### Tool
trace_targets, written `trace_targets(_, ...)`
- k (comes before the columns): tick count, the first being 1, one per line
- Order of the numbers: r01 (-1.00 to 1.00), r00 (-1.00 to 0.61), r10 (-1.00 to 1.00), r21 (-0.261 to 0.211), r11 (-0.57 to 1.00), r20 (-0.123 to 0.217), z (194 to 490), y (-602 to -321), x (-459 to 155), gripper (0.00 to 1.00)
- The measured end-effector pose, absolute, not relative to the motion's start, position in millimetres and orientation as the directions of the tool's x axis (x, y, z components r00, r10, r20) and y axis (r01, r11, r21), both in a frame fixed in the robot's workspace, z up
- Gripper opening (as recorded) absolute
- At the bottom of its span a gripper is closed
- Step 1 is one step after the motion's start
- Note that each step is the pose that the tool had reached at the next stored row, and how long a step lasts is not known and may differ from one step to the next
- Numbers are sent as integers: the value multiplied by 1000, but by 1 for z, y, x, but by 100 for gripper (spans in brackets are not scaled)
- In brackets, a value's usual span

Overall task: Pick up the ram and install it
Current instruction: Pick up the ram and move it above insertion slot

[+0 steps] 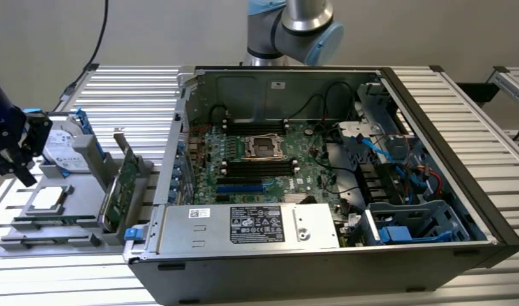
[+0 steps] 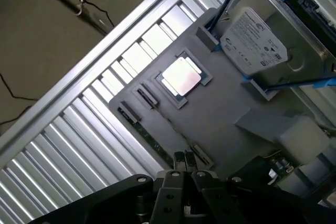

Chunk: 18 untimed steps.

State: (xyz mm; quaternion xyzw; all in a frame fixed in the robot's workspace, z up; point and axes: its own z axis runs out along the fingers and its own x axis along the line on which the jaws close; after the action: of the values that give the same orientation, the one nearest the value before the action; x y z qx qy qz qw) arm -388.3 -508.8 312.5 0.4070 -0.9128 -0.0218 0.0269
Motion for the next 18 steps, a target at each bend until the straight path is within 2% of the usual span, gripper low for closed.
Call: trace_targets(18,-917,-393,-919,62,395,31,302,-509,-388,11)
